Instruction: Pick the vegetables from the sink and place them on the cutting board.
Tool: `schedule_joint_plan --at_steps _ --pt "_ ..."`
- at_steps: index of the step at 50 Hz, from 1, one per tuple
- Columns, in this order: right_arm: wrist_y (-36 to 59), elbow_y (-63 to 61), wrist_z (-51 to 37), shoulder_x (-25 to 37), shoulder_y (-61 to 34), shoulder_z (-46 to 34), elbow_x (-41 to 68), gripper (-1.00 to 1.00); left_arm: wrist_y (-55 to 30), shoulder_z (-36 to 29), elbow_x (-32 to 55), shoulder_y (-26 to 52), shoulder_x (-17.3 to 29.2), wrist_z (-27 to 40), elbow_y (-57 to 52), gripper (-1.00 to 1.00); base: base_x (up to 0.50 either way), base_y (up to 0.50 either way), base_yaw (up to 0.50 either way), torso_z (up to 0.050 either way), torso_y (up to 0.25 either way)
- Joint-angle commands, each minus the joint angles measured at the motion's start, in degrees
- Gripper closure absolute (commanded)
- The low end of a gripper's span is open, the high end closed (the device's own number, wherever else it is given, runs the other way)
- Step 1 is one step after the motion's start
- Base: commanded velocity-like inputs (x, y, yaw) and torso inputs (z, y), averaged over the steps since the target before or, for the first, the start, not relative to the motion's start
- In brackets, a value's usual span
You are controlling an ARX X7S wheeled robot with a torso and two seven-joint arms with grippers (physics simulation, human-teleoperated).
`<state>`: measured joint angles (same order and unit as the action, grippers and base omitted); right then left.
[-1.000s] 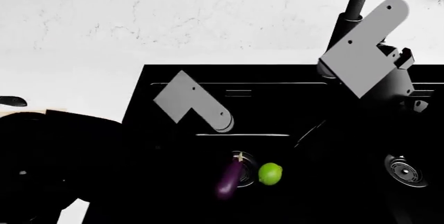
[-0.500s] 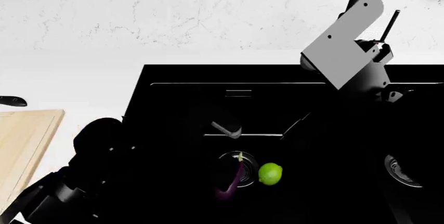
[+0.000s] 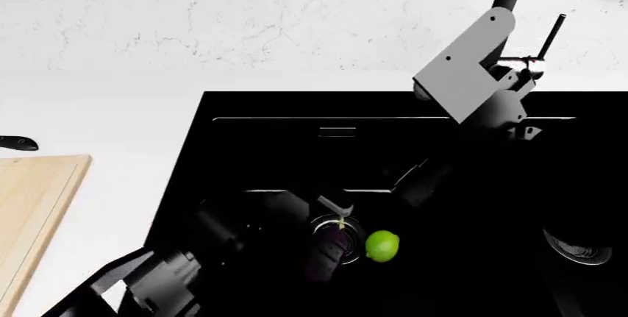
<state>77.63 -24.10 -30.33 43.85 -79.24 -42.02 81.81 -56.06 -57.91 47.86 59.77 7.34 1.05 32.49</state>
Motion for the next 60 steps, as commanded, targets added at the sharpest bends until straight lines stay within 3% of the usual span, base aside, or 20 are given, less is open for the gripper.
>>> schedule_joint_plan --at_steps 1,8,12,13,21,37,48,60 --pt "-1.8 0.4 2.9 0.4 1.6 -2.0 -3.8 -1.00 5.4 -4.3 -4.6 -0.3 -5.1 -3.9 10.8 -1.00 0.00 0.00 0.00 0.000 0.000" --pt "-2.9 0.5 4.1 0.7 2.5 -2.8 -5.2 -1.00 7.4 -6.4 -4.8 -0.6 -7.2 -5.1 13.9 -1.00 0.00 0.00 0.00 0.000 0.000" --pt "-3.3 0.3 4.3 1.0 2.8 -2.9 -5.4 -1.00 10.9 -12.8 0.9 0.4 -7.3 -3.4 16.1 -1.00 0.00 0.00 0.00 0.000 0.000" --pt "-3.2 0.2 4.1 1.1 2.8 -2.8 -5.1 -1.00 12.0 -14.7 2.0 0.8 -7.3 -3.1 16.3 1.00 0.00 0.00 0.00 0.000 0.000" --pt "-2.8 -0.5 2.7 1.3 2.5 -2.4 -3.5 -1.00 13.2 -16.8 5.4 1.5 -5.4 -0.9 12.0 1.00 0.00 0.00 0.00 0.000 0.000" --pt "-2.1 -2.3 -1.1 2.0 1.8 -1.3 0.8 -1.00 9.8 0.9 18.1 10.0 14.9 22.4 -33.8 1.00 0.00 0.00 0.00 0.000 0.000" --pt "-2.2 -1.5 -5.3 -0.4 2.3 -1.7 3.4 -1.00 8.2 7.2 25.1 12.9 20.3 28.0 -44.1 1.00 0.00 0.00 0.00 0.000 0.000" --pt "0.0 5.0 -7.2 -3.6 2.0 -5.4 1.9 -1.00 8.8 13.7 30.6 16.2 24.7 30.9 -46.3 1.00 0.00 0.00 0.00 0.000 0.000"
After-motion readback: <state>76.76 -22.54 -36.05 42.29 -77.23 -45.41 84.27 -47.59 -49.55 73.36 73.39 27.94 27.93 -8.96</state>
